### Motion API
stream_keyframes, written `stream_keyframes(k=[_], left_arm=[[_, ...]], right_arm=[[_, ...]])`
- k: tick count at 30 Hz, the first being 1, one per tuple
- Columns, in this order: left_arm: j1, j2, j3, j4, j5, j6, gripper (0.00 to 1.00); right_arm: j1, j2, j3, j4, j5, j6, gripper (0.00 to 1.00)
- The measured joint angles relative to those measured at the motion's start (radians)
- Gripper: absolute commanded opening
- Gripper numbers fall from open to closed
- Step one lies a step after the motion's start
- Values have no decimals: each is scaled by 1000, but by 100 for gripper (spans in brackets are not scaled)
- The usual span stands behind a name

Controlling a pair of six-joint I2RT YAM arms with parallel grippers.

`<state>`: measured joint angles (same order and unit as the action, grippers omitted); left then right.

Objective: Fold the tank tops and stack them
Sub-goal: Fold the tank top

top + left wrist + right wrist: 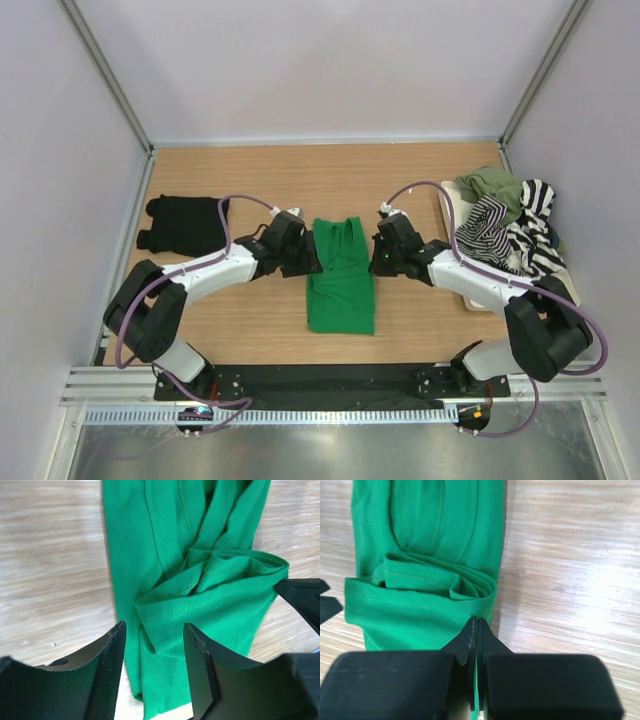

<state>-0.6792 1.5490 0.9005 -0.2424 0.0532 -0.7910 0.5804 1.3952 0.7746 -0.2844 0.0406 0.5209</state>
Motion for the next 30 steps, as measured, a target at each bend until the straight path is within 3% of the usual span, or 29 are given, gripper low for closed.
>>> stream_keyframes(k=[3, 11, 15, 18, 21, 22, 25, 28, 30], left_arm=[[0, 26, 21, -1, -1, 11, 50], [0, 126, 102, -9, -9, 21, 34], [0, 154, 113, -10, -20, 20, 15], [0, 159, 113, -12, -23, 21, 11], [0, 157, 113, -14, -28, 21, 19], [0, 154, 113, -19, -35, 22, 32], [0, 132, 113, -41, -53, 25, 50], [0, 82, 98, -47, -62, 16, 51], [0, 57, 84, -46, -61, 10, 46]], right_arm=[[0, 1, 11, -1, 6, 0, 1], [-8, 31, 37, -16, 21, 0, 1], [-14, 35, 37, -17, 24, 0, 1], [-16, 38, 40, -17, 24, 1, 1], [-19, 39, 41, -17, 24, 0, 1], [-20, 39, 41, -17, 24, 0, 1], [-22, 39, 41, -17, 24, 0, 1], [-22, 39, 41, -17, 24, 0, 1], [-22, 39, 41, -16, 23, 0, 1]])
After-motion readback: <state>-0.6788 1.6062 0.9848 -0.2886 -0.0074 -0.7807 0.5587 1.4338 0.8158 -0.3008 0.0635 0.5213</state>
